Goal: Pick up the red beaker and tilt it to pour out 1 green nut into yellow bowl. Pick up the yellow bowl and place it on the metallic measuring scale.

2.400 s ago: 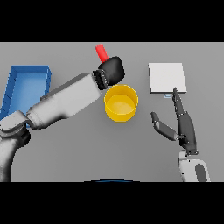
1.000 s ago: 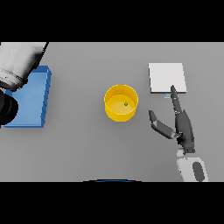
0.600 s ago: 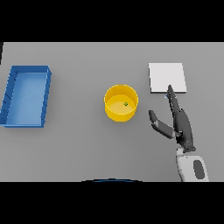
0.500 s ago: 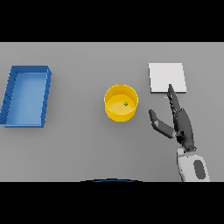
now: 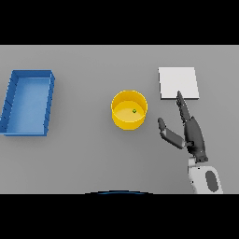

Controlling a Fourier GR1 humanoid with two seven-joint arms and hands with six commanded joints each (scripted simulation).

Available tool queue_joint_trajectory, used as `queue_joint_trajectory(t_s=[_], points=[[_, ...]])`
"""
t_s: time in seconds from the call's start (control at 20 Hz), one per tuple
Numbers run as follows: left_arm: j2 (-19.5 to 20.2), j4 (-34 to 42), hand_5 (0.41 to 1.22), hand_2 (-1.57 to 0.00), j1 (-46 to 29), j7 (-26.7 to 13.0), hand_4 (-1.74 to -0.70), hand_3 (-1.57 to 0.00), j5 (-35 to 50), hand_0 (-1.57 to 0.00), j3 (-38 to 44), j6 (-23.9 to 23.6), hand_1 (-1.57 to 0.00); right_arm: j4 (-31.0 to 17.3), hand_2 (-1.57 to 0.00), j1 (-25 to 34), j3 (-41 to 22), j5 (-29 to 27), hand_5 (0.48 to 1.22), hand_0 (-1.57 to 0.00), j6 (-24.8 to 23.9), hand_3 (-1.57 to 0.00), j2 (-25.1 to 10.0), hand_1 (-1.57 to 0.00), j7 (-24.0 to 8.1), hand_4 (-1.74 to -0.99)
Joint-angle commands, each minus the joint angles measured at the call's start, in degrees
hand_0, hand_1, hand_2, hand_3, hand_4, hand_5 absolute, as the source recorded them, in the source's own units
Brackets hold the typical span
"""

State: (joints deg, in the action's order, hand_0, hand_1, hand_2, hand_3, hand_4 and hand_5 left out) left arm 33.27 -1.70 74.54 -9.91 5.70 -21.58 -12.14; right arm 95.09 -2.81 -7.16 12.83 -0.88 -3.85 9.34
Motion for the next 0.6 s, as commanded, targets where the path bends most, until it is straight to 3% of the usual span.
queue_joint_trajectory(t_s=[0.0,0.15,0.4,0.55], points=[[-0.03,0.02,1.221,-1.57,-1.16,0.50,-1.74,-1.37,0.87,-1.57,0.39,-0.93,-1.57,-0.44,0.00,0.80,0.49,-0.07,0.707,0.00,-0.16,0.00,-0.36,0.00,-0.52,-1.199],[-1.54,0.45,1.221,-1.57,-5.03,1.77,-1.74,-1.38,4.33,-1.57,2.17,-2.95,-1.57,-1.01,0.00,0.28,0.71,-0.47,0.704,0.00,0.41,0.00,-0.87,0.00,0.82,-1.205],[-3.28,2.49,1.221,-1.57,-10.76,2.83,-1.74,-1.38,7.61,-1.57,2.09,-4.68,-1.57,-1.57,0.00,0.97,0.83,-0.32,0.687,0.00,-0.30,0.00,-0.27,0.00,0.30,-1.186],[-3.68,6.21,1.008,-1.57,-14.16,0.58,-1.74,-1.37,9.51,-1.57,0.80,-3.51,-1.57,-1.02,0.00,0.93,0.62,-0.56,0.680,0.00,0.03,0.00,-0.15,0.00,0.08,-1.169]])
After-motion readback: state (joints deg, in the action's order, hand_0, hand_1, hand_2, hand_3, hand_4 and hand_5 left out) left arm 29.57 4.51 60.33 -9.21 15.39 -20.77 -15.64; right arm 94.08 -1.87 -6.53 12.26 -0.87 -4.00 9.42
